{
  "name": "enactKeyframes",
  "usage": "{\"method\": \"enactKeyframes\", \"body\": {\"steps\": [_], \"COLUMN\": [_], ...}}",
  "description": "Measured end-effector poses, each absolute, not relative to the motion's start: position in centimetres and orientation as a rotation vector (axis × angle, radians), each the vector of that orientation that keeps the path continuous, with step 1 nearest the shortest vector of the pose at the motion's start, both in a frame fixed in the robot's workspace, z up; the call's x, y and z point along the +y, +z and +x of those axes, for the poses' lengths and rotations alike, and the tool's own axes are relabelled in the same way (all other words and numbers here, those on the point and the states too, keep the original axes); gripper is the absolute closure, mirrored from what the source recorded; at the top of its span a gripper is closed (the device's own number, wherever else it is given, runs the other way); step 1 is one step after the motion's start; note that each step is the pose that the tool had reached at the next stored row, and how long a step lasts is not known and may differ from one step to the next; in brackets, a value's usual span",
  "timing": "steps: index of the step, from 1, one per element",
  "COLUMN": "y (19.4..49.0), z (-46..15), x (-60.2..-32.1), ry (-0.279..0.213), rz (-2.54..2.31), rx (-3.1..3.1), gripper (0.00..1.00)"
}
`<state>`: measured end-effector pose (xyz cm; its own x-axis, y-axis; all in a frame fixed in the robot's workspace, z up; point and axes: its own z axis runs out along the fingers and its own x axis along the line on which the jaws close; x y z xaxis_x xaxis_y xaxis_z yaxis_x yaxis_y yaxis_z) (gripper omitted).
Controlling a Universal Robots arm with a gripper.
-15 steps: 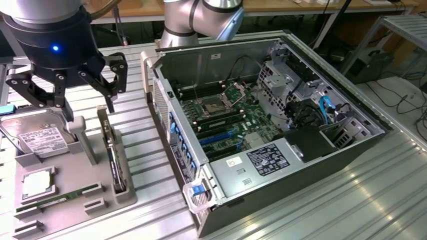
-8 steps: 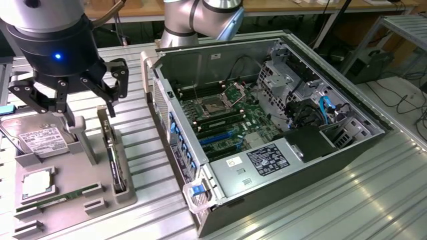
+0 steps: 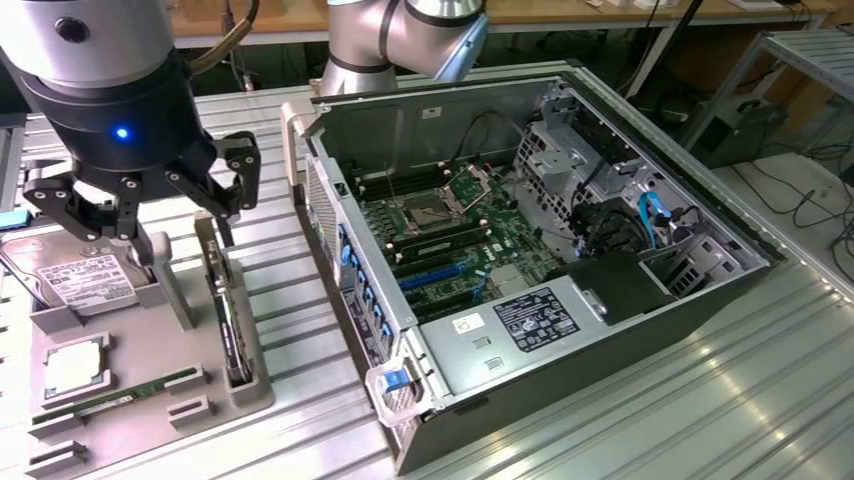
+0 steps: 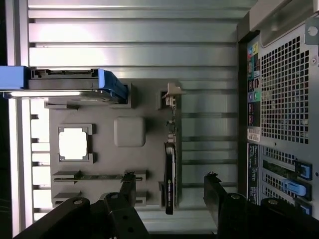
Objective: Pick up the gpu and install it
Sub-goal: 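Pick up the gpu and move the gpu toward the slot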
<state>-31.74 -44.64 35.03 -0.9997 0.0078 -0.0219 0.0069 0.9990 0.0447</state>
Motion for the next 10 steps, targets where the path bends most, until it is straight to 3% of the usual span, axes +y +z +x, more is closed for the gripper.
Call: {"method": "enactKeyframes", "body": {"steps": [10], "y": [33.99], "z": [-31.72], "x": [-45.03], "ry": [0.070], "rz": [0.011], "rx": [3.119], "gripper": [0.34]}}
